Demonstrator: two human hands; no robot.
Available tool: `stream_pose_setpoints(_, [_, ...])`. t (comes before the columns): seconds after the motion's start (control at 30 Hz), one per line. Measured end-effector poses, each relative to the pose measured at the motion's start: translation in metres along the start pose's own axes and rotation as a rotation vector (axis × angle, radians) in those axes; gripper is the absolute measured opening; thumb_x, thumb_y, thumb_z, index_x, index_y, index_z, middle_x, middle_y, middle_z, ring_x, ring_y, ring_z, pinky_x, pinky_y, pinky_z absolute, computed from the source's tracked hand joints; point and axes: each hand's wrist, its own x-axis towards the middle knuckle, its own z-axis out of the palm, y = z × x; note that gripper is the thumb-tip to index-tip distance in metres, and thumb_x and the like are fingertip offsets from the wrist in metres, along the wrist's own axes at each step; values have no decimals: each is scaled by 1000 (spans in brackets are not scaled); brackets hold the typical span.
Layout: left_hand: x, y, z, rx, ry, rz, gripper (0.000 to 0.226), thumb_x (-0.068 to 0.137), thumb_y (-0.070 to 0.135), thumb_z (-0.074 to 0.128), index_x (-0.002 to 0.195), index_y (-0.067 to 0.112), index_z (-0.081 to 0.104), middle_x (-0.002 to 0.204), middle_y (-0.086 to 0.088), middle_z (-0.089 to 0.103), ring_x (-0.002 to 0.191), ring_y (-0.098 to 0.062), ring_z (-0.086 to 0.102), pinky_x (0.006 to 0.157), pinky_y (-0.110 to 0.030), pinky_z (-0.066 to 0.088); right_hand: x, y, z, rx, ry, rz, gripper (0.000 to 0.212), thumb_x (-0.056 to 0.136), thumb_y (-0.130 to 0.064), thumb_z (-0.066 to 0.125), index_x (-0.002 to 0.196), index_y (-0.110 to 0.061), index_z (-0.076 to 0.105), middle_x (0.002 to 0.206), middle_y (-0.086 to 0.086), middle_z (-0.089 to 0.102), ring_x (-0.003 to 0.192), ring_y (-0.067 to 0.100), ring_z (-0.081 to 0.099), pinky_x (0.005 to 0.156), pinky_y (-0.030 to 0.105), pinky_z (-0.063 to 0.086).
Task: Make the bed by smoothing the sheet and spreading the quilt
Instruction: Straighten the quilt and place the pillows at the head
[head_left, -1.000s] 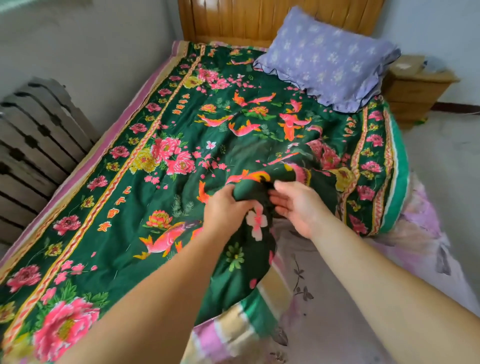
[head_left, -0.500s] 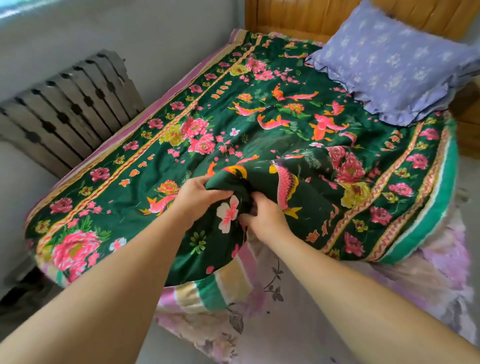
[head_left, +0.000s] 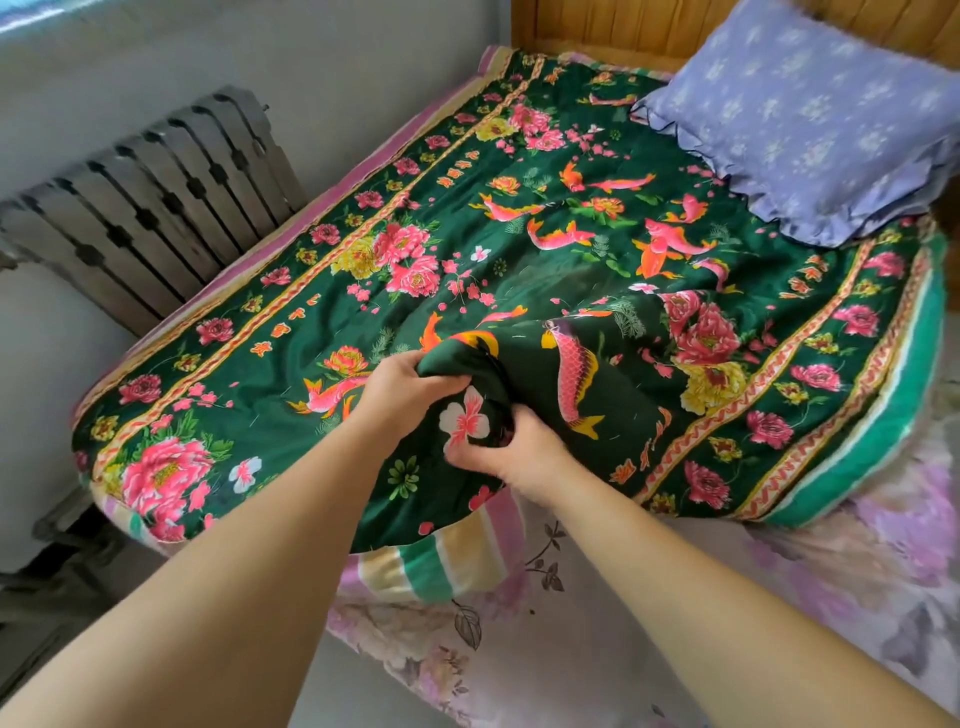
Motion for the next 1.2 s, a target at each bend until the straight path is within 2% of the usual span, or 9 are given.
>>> stream_pose_setpoints(0.17, [1, 0, -4, 220, 14, 82, 18, 81, 30, 71, 95, 20, 63, 83, 3, 63, 79, -17, 59, 68, -27, 43, 2, -6, 23, -47, 161, -2, 47, 78, -38, 74, 115, -13, 61, 113, 9, 66, 108, 29, 60, 84, 32, 46])
stream_pose_setpoints(0.3, [-13, -3, -7, 335, 71, 274, 43, 85, 33, 67, 124, 20, 57, 117, -2, 59, 109, -19, 53, 87, -24, 37, -19, -15, 30, 120, 129, 13, 36, 74, -29, 77, 105, -13, 66, 106, 8, 69, 101, 27, 63, 88, 36, 50])
stream_pose_setpoints(0.4, [-35, -3, -11, 226, -160, 447, 70, 68, 60, 61, 127, 22, 58, 133, -4, 51, 122, -11, 45, 98, -15, 29, -27, -30, 30, 220, 140, 60, 29, 78, -31, 73, 99, -14, 65, 104, 9, 69, 97, 26, 65, 87, 38, 52])
stream_pose_setpoints(0.5, [-59, -12, -18, 359, -423, 481, 114, 47, 62, 75, 146, 27, 30, 153, -7, 23, 143, -13, 20, 112, -21, 19, -43, -45, 23, 279, 105, 131, 39, 79, -24, 72, 108, 0, 60, 103, 18, 67, 92, 31, 66, 78, 40, 53])
stream_pose_setpoints(0.6, [-76, -17, -21, 562, -439, 499, 138, 51, 39, 90, 150, 30, -5, 154, -5, 12, 142, -19, 16, 116, -36, 24, -62, -56, 15, 396, 34, 127, 4, 84, -6, 63, 85, -3, 65, 78, 17, 65, 64, 27, 63, 51, 28, 54])
stream_pose_setpoints(0.77, [-88, -12, -6, 609, -209, 498, 126, 60, 31, 80, 150, 26, -7, 120, -5, 51, 105, -29, 54, 82, -36, 48, -76, -58, 12, 441, 25, 97, 18, 89, -8, 60, 72, -11, 57, 66, 7, 59, 53, 17, 56, 38, 15, 39])
stream_pose_setpoints(1.0, [-91, -25, -22, 349, 16, 183, 48, 51, 30, 77, 96, 19, 62, 82, -2, 64, 85, -26, 60, 69, -31, 47, -90, -42, 5, 414, 82, -130, 10, 88, -10, 62, 82, -19, 61, 76, -3, 63, 71, 11, 58, 63, 22, 39])
stream_pose_setpoints(1.1, [-91, -21, -26, 169, 48, 89, 27, 41, 28, 66, 63, 20, 53, 58, 6, 51, 60, -18, 49, 52, -27, 37, -82, -15, 2, -98, 172, -115, 35, 84, -10, 64, 117, -18, 57, 107, -1, 60, 104, 18, 57, 84, 27, 47])
stream_pose_setpoints(1.2, [-87, -11, -30, 27, 52, 38, 22, 52, 7, 73, 57, 16, 53, 54, 3, 50, 53, -15, 45, 49, -26, 37, -70, 18, 11, -545, 232, -94, 72, 83, -15, 66, 145, -19, 29, 142, 6, 38, 129, 26, 42, 103, 38, 39])
